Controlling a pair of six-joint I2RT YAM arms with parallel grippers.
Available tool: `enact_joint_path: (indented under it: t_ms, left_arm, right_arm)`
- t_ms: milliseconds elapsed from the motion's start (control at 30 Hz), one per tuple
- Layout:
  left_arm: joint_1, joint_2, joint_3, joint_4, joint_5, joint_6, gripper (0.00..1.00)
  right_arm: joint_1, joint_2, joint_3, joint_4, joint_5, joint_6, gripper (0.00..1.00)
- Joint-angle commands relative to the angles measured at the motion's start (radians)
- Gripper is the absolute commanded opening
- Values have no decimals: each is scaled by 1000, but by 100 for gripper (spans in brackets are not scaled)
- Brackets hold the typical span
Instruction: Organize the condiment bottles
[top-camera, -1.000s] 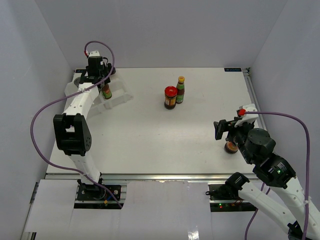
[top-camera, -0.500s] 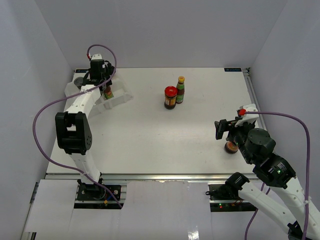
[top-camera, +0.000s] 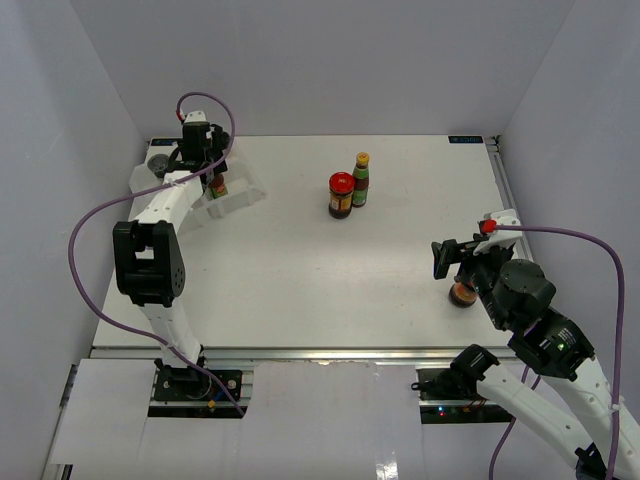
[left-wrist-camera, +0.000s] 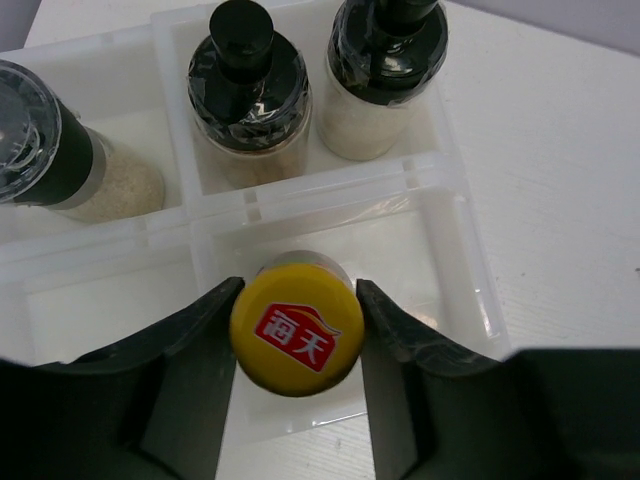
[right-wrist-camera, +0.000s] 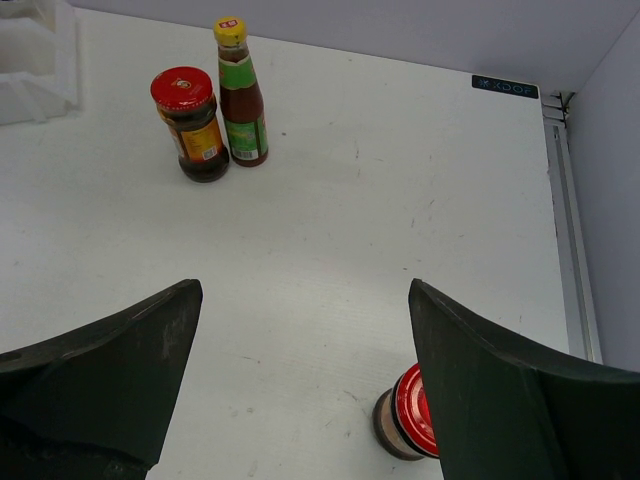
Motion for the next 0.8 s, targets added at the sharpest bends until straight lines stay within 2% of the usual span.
enact_joint_path:
  t_ms: [0, 33, 233, 500, 633, 767]
  left_arm:
    - [2, -21, 30, 40, 17, 2, 75]
    - [2, -22, 39, 30, 17, 3, 81]
    - [2, -37, 101, -48, 17, 13, 96]
    - [2, -110, 238, -209, 131, 21, 98]
    - [-6, -126, 335, -283, 371, -10, 98]
    - [-83, -95, 438, -339, 469, -10, 98]
  right_arm:
    - [6, -10, -7, 59, 26, -21, 90]
    - [6, -10, -8, 60, 28, -22, 90]
    - [5, -10, -11, 59, 31, -21, 90]
    - [6, -13, 3, 43, 37, -19, 90]
    - [5, -19, 8, 35, 35, -12, 90]
    - [6, -20, 6, 30, 35, -5, 90]
